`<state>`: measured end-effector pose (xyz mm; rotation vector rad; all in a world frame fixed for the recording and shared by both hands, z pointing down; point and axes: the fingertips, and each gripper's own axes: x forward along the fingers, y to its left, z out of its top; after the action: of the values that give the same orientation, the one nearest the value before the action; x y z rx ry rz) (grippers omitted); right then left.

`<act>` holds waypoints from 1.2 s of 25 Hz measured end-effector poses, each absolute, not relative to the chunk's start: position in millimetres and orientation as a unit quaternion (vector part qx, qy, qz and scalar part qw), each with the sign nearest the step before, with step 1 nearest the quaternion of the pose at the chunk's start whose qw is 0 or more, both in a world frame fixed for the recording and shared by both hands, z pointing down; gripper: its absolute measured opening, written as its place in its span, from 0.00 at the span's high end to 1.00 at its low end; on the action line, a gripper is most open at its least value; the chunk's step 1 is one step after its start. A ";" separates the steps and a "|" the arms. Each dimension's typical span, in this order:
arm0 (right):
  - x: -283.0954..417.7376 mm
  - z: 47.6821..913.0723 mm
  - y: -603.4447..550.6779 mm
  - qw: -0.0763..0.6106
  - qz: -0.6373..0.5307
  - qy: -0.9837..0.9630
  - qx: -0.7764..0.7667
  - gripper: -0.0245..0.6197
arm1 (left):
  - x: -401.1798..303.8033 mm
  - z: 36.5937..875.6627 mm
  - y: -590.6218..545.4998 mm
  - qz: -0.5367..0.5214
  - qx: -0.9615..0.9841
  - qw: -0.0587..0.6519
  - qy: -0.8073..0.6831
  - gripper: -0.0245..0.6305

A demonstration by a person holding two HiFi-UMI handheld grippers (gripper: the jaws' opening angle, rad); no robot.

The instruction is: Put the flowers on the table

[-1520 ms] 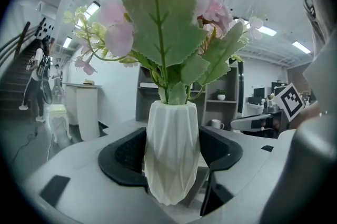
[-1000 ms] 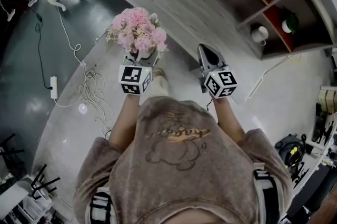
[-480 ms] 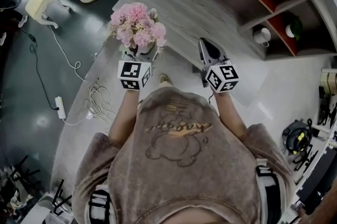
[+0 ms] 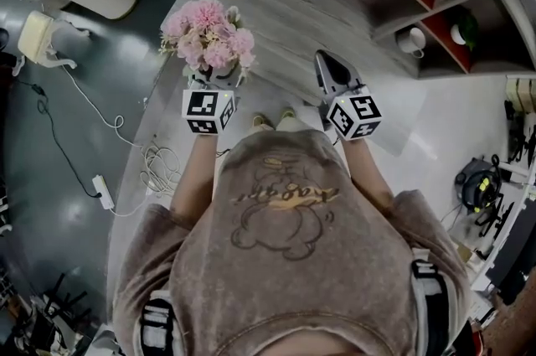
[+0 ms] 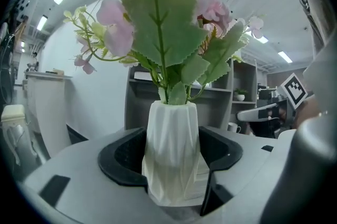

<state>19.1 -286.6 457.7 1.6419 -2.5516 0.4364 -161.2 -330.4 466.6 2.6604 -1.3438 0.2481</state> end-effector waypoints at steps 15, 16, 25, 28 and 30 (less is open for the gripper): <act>62.4 459.6 -310.2 0.033 0.148 -0.818 0.554 0.97 | -105.6 502.0 -378.2 0.097 0.899 0.068 -0.423 0.48; 67.2 459.7 -312.2 0.033 0.149 -0.818 0.555 0.97 | -99.5 504.5 -381.0 0.098 0.899 0.068 -0.421 0.48; 94.0 464.3 -322.1 0.031 0.156 -0.808 0.568 0.97 | -68.3 533.2 -403.0 0.115 0.902 0.068 -0.410 0.48; 103.3 464.9 -323.4 0.032 0.158 -0.804 0.573 0.97 | -60.4 539.9 -410.9 0.122 0.902 0.065 -0.409 0.48; 112.3 465.6 -323.8 0.034 0.159 -0.801 0.576 0.97 | -53.3 542.8 -415.4 0.125 0.902 0.062 -0.408 0.48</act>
<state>112.3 -323.8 465.6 1.7727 -2.4640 0.4890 -53.3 -415.4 542.8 2.7270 -1.2337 0.3774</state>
